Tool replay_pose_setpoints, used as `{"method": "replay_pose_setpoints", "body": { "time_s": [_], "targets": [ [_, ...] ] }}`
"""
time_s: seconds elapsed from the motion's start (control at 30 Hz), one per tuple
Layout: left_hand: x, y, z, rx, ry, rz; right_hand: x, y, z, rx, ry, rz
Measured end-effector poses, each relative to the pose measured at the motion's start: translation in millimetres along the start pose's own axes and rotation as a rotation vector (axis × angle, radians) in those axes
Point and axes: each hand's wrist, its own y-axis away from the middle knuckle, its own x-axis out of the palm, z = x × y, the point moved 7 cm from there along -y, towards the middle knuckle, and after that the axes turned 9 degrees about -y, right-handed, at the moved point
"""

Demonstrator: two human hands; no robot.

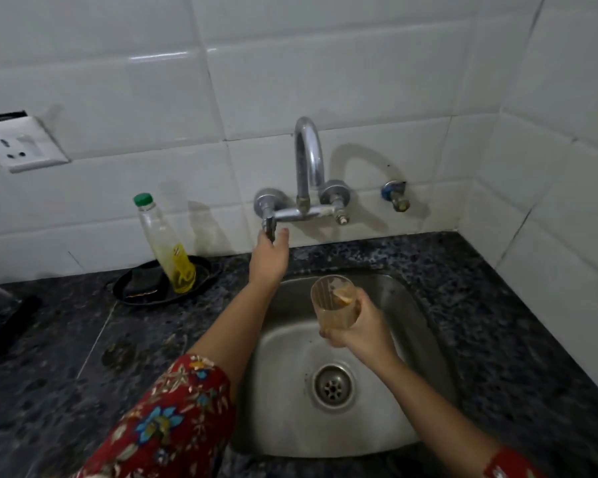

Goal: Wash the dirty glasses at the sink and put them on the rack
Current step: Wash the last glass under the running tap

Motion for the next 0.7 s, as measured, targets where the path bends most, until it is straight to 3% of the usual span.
{"method": "replay_pose_setpoints", "body": {
  "time_s": [0.27,0.57,0.7],
  "targets": [
    [-9.0,-24.0,-12.9,-0.059,-0.164,-0.076,-2.8,-15.6,-2.0,0.002,-0.025,-0.002],
    [-4.6,-37.7,12.4,-0.162,0.178,-0.011,9.2,-19.5,7.3,0.013,-0.055,0.025],
    [25.3,-3.3,50.1,-0.016,0.242,0.155,14.9,-21.8,6.1,0.018,-0.152,0.064]
  ]
}}
